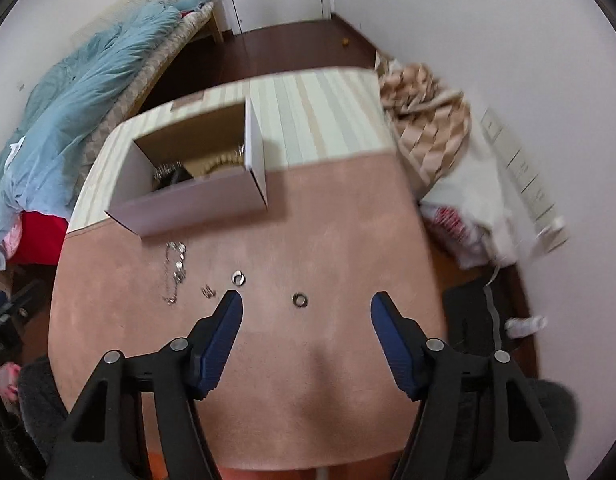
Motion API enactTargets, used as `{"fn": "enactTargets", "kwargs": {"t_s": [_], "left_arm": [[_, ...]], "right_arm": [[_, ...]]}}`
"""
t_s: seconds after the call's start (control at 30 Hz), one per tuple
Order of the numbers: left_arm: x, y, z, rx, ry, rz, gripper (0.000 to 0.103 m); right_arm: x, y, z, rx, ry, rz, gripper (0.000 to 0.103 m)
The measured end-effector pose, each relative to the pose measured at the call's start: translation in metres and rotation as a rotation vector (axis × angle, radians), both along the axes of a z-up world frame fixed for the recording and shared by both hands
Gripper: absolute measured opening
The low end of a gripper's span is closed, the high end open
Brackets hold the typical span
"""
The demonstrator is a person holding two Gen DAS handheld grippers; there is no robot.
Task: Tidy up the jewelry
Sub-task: 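Grasp a small black ring with the right gripper, then grasp a small silver earring with the left gripper while the right holds the ring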
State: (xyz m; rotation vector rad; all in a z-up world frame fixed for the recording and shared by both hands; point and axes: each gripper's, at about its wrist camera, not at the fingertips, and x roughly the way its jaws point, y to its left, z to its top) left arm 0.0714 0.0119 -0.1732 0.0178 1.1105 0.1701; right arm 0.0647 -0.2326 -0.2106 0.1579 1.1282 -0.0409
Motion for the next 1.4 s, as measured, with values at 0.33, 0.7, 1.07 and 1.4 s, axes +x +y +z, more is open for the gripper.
{"fn": "enactTargets", "kwargs": {"t_s": [0.33,0.7,1.07,1.4], "left_arm": [[0.014,-0.006,-0.062,0.025,0.103,0.009,0.103],[0.021,-0.025,-0.074,-0.002,0.111,-0.036,0.102],[0.033,-0.102,-0.093,-0.184,0.143,-0.191,0.061],[0.04,-0.119,-0.1,-0.122,0.104,-0.245,0.008]], "right_arm": [[0.012,0.015,-0.073,-0.057,0.023,0.02,0.058],[0.012,0.015,-0.082,-0.09,-0.054,0.038,0.012],[0.003,-0.027,-0.06,-0.056,-0.074,-0.063,0.013],[0.004,-0.047,-0.052,-0.047,-0.09,-0.093,0.013]]}}
